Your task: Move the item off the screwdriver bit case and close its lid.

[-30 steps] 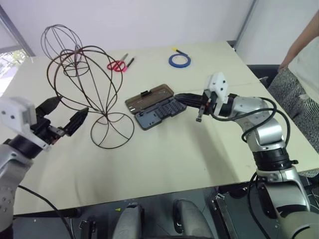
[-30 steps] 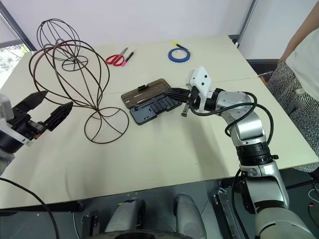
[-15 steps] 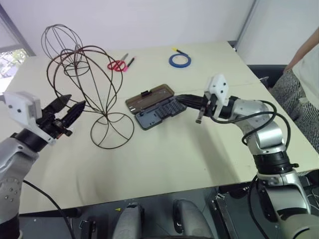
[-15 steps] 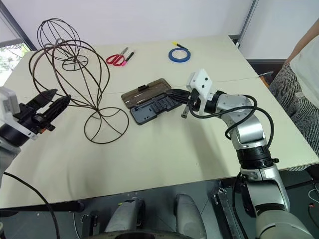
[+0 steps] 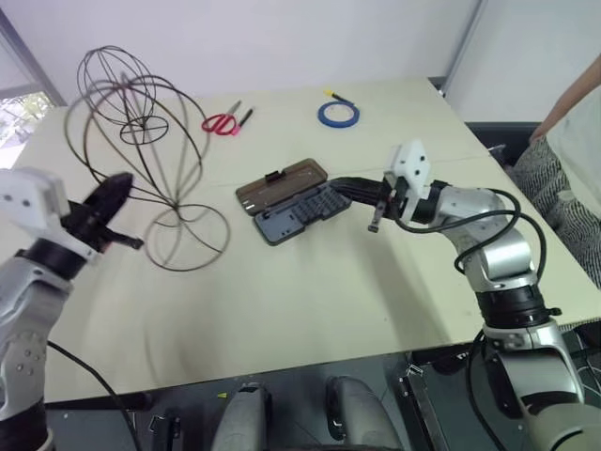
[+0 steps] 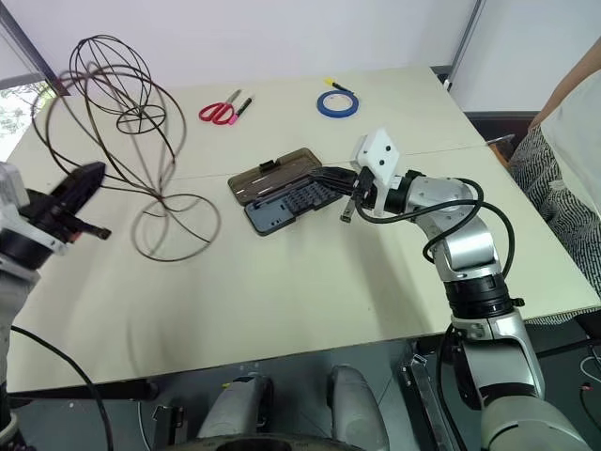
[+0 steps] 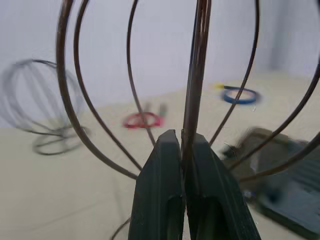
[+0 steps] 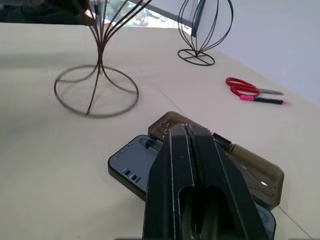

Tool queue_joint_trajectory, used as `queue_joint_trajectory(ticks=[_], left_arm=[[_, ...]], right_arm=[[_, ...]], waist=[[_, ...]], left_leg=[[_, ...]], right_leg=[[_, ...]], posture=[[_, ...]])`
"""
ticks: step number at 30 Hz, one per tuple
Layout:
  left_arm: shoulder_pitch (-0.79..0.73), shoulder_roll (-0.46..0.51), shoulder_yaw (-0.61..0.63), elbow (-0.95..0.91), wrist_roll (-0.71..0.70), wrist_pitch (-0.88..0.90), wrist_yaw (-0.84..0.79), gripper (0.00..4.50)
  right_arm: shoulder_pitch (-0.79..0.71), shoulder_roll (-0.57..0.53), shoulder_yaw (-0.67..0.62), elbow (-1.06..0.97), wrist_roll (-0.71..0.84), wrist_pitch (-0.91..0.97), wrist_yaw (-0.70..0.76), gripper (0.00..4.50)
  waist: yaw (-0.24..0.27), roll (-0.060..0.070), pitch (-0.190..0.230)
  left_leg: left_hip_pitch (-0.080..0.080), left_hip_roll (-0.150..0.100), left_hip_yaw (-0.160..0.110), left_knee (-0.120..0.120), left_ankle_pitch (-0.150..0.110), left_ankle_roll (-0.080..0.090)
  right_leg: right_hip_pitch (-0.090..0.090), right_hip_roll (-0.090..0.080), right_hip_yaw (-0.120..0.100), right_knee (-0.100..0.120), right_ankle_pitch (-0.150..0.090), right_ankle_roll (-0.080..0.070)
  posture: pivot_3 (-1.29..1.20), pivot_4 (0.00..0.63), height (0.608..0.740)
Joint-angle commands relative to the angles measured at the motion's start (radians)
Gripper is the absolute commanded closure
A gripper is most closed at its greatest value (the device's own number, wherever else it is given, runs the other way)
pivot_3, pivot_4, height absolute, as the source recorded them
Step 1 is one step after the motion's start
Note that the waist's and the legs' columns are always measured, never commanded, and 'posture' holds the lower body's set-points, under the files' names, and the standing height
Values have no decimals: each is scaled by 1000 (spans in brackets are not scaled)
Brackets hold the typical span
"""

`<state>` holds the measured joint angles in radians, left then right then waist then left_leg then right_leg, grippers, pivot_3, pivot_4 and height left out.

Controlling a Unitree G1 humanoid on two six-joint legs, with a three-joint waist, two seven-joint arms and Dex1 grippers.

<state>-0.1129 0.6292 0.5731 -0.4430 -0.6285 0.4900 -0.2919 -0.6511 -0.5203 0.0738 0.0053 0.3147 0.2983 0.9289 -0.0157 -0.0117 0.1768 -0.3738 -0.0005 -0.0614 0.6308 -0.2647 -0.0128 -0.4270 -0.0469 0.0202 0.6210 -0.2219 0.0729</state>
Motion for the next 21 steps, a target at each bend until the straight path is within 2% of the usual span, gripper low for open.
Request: queue_joint_trajectory(ticks=[1, 9, 14, 21], left_arm=[[-77, 10, 71, 114, 141, -138, 103, 4424], [-287, 36, 18, 561, 382, -486, 190, 4424], [-376, 32, 26, 803, 450, -671, 281, 4424], [-384, 15, 41, 965, 495, -824, 452, 4424]], right_arm=[[-30, 15, 4, -14, -1, -16, 3, 4500], [-32, 36, 22, -26, -4, -9, 8, 4500], [-17, 35, 25, -53, -1, 3, 5, 4500], [17, 21, 21, -108, 1, 28, -5, 4500]], waist=[[-1, 0, 0], [4, -1, 0], [0, -1, 0], [-4, -1, 0]], left_leg=[[0, 0, 0, 0, 0, 0], [-1, 0, 0, 0, 0, 0], [-1, -1, 0, 0, 0, 0], [0, 0, 0, 0, 0, 0]], right_leg=[[0, 0, 0, 0, 0, 0], [0, 0, -1, -1, 1, 1], [0, -1, -1, -1, 2, 4], [-1, -2, -1, 3, 3, 4]], posture=[[0, 150, 740], [0, 150, 740], [0, 150, 740], [0, 150, 740]])
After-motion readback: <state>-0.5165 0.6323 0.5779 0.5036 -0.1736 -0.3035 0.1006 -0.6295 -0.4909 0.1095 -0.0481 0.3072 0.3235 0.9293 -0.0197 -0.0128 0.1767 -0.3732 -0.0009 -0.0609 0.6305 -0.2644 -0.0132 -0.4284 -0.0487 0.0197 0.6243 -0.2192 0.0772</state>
